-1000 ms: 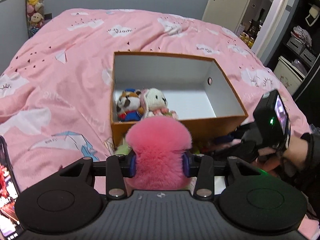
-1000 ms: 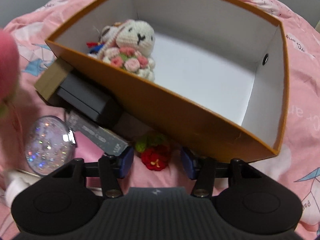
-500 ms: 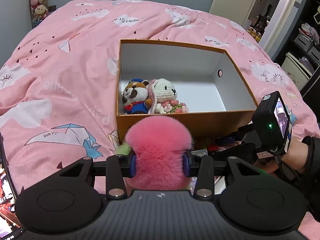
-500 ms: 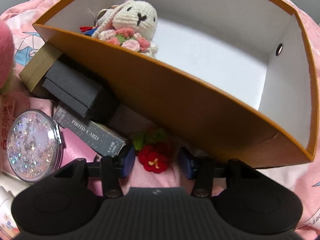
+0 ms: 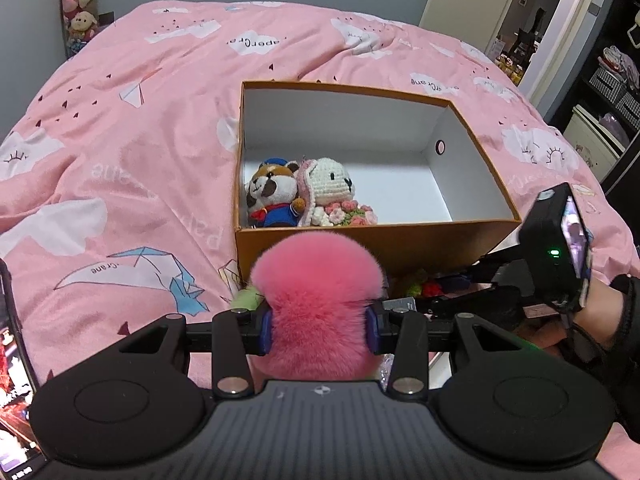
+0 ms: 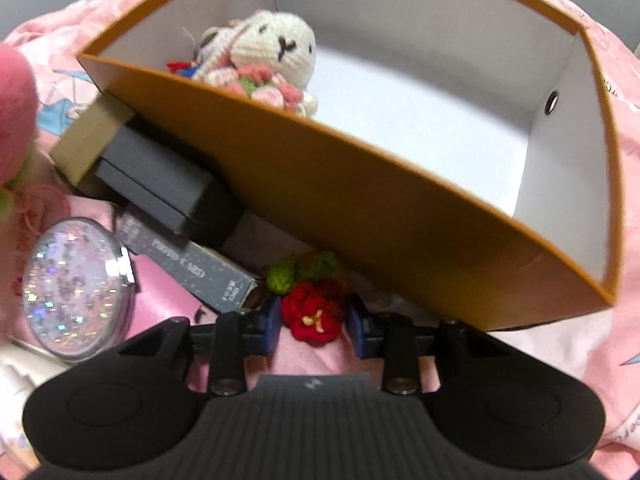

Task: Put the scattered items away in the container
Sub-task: 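Grasp the red crochet strawberry with the right tool while the left holds the pompom, then carry the pompom with the left tool while the right carries the strawberry into the box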

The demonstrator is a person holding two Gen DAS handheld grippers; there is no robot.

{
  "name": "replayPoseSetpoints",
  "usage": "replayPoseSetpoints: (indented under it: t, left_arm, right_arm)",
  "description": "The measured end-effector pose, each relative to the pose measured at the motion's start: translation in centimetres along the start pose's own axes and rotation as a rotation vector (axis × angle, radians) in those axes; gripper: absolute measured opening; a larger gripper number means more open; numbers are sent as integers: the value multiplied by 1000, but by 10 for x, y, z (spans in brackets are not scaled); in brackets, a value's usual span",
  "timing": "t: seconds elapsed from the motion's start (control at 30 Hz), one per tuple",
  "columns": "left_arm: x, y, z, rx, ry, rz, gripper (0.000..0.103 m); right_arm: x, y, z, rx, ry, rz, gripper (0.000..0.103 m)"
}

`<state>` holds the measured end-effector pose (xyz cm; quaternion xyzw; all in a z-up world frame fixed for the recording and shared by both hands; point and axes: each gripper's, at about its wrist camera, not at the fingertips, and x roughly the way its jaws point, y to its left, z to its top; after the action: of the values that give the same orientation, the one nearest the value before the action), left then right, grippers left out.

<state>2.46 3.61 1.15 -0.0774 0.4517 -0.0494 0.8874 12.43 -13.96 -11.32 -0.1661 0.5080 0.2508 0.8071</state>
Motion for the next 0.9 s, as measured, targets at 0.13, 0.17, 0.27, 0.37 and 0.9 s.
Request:
replayPoseSetpoints:
  t: [0.13, 0.17, 0.27, 0.37, 0.9]
  left_arm:
    - [-6, 0, 3, 0, -17, -10, 48]
    - [-6, -1, 5, 3, -19, -10, 48]
    - [-7, -3, 8, 13, -23, -12, 48]
    - [-8, -7, 11, 28, -28, -15, 48]
    - [-24, -40, 67, 135, -188, -52, 48]
  right_arm:
    - [-27, -2, -5, 20, -60, 22, 37]
    - [-36, -2, -6, 20, -78, 26, 37]
    - [-60, -1, -10, 21, -125, 49, 37]
    - [-82, 0, -12, 30, -165, 79, 37]
    - [-154, -11, 16, 79, -398, 126, 37]
